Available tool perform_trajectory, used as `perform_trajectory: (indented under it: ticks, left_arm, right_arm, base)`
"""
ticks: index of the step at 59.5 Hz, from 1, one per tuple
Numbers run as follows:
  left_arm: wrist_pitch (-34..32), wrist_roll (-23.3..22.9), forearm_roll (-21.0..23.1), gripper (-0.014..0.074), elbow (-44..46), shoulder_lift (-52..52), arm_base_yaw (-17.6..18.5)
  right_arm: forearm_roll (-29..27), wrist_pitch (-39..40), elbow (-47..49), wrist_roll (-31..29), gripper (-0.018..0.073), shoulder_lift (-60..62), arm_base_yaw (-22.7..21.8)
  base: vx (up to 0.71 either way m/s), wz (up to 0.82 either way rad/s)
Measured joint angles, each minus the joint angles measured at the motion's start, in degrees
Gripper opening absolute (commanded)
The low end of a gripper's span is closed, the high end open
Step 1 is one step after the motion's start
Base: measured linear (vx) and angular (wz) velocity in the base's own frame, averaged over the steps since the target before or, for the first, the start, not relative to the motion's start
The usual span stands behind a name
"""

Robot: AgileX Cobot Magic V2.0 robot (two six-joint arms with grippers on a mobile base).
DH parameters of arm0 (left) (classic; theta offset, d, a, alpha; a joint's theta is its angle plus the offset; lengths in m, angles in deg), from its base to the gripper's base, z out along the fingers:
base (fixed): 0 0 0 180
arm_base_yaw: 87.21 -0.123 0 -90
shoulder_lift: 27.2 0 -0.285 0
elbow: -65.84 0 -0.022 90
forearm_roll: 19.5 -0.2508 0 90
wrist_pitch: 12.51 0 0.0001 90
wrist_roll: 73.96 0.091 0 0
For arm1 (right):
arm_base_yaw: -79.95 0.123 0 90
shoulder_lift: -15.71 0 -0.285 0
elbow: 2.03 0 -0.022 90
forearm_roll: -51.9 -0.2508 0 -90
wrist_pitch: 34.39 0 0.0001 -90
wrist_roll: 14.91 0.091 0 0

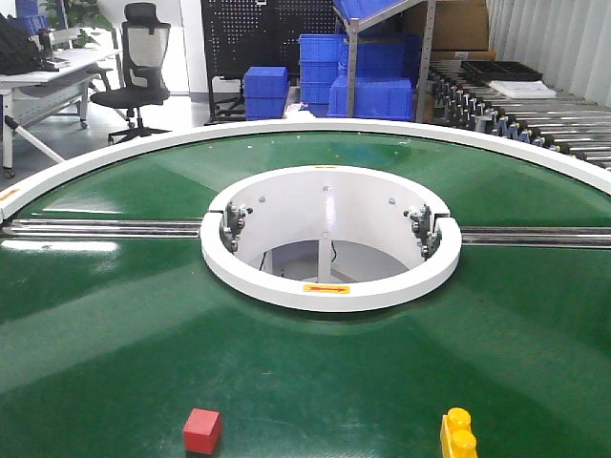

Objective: Pick red and yellow blocks into blue bin

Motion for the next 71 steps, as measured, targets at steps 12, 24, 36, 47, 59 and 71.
perform_trajectory:
  ticks: [12, 24, 36, 47, 59, 71]
  left_arm:
    - [0.0, 0.0, 0.0, -0.0007, 0.0, 0.0, 0.0]
    - [0.0, 0.0, 0.0, -0.0007, 0.0, 0.0, 0.0]
    - [-0.1, 0.0, 0.0, -0.0007, 0.0, 0.0, 0.0]
    - [-5.1, 0.0, 0.0, -0.0007, 0.1, 0.0, 0.0]
    - [-8.4, 0.0, 0.0, -0.0007, 9.2, 0.0, 0.0]
    - [0.8, 0.0, 0.0, -0.0007, 26.1, -3.0, 0.0]
  right_arm:
    - [0.0, 0.0, 0.0, 0.0, -0.0010, 0.0, 0.0]
    - [0.0, 0.0, 0.0, 0.0, -0.0010, 0.0, 0.0]
    - [0.0, 1.4, 0.0, 0.0, -0.0010, 0.0, 0.0]
    - [0.0, 8.6, 0.0, 0.0, -0.0010, 0.0, 0.0]
    - [0.0, 6.7, 9.6, -0.1, -0.0010, 0.0, 0.0]
    - [0.0, -8.6, 26.8, -0.1, -0.0010, -7.0, 0.0]
  base:
    - [0.00, 0.00]
    - [0.00, 0.00]
    - [0.00, 0.00]
    - [0.00, 0.00]
    - [0.00, 0.00]
    - [0.00, 0.00]
